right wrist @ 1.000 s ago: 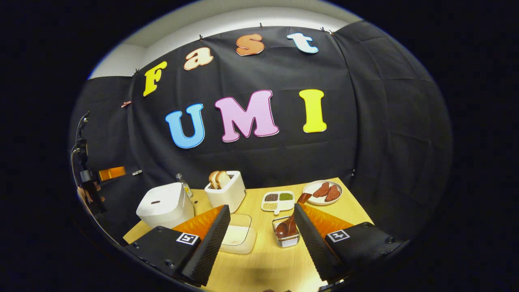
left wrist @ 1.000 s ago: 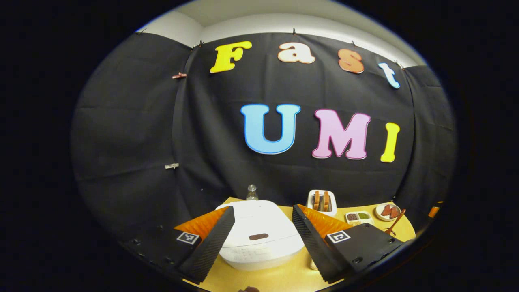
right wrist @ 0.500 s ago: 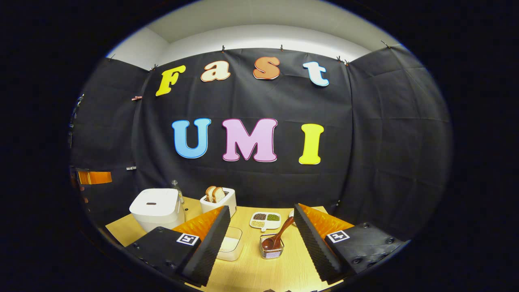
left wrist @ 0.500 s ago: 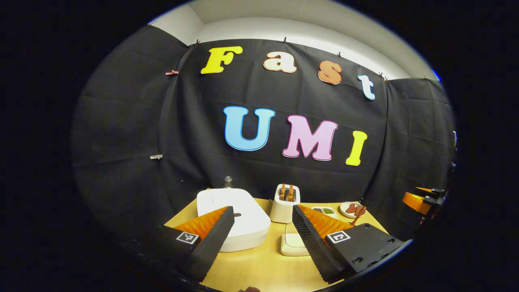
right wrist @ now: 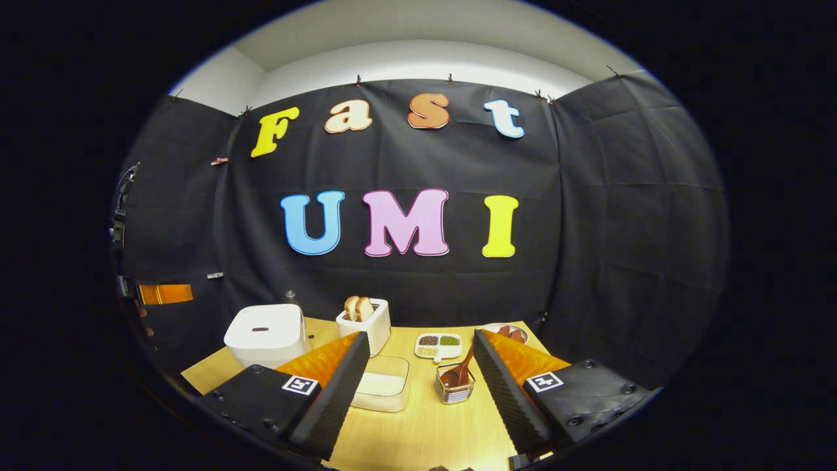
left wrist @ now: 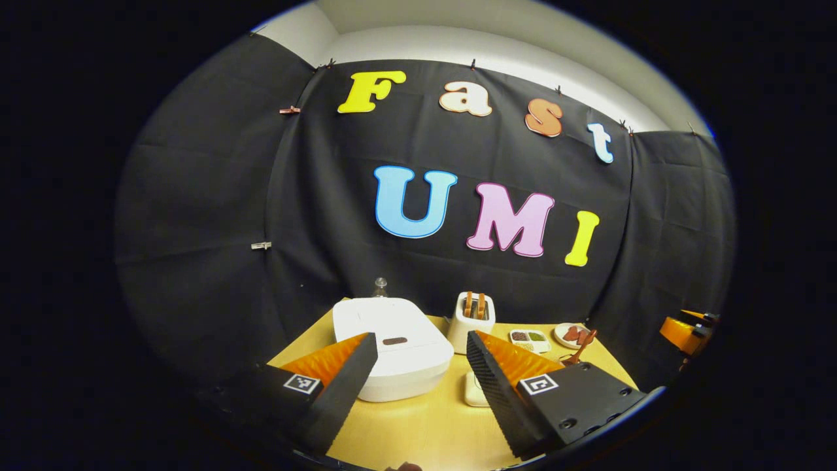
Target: Close the left gripper, press the button to open the rice cooker; take a wooden spoon from the chopstick holder with the right hand, scoop a spoonful of rice and pour it into the rice cooker, then put the wooden spoon back into the chopstick holder.
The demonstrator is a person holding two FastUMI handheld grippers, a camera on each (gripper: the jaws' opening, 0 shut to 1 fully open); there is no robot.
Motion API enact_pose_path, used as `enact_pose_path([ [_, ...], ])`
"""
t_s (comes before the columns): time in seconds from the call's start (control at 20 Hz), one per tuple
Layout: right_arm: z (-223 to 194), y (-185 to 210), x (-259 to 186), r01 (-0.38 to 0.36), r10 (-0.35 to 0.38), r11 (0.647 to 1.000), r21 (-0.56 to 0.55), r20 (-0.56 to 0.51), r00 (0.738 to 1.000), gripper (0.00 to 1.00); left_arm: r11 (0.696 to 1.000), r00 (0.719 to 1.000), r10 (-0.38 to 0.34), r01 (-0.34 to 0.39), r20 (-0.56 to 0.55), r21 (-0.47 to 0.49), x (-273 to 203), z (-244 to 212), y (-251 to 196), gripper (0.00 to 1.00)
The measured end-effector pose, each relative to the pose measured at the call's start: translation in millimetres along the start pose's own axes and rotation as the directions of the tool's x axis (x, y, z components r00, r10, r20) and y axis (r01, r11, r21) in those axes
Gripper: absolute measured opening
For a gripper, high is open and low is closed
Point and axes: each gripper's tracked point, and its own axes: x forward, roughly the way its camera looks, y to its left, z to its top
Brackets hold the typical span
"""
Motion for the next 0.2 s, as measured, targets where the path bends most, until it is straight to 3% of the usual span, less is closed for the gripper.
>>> enact_pose_path([
  [0.2,11.2,0.4,-3.8,0.026,-0.024,0.999,-0.032,0.053,0.998,0.99,1.000,1.000,-0.026,0.026,-0.012,-0.009,2.0,-11.7,-8.3,0.95],
])
